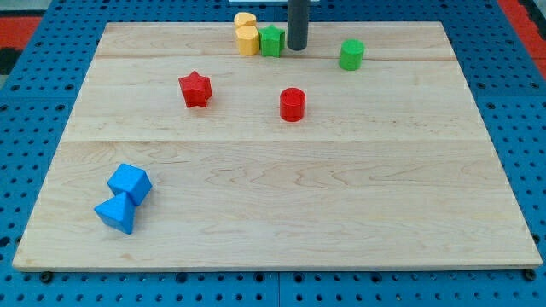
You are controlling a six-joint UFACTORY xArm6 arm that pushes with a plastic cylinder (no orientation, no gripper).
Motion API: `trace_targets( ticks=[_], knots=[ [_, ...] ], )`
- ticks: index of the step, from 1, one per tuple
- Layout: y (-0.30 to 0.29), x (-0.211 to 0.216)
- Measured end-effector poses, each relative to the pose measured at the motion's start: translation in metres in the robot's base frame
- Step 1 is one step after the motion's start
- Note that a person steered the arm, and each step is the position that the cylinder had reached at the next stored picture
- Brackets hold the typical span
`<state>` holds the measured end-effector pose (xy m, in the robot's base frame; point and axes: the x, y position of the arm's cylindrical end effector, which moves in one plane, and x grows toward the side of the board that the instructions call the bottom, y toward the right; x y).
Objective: Push the green circle closer to the green star
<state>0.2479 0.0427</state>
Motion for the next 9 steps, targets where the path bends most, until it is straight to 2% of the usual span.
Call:
trace_targets(
  ticks=[1, 2, 3, 5, 7, 9],
  knots=[
    [0.089, 0.000],
    [0.151, 0.016],
    [0.168, 0.018],
    [0.130, 0.022],
    [0.089, 0.066],
    [0.100, 0.112]
  ],
)
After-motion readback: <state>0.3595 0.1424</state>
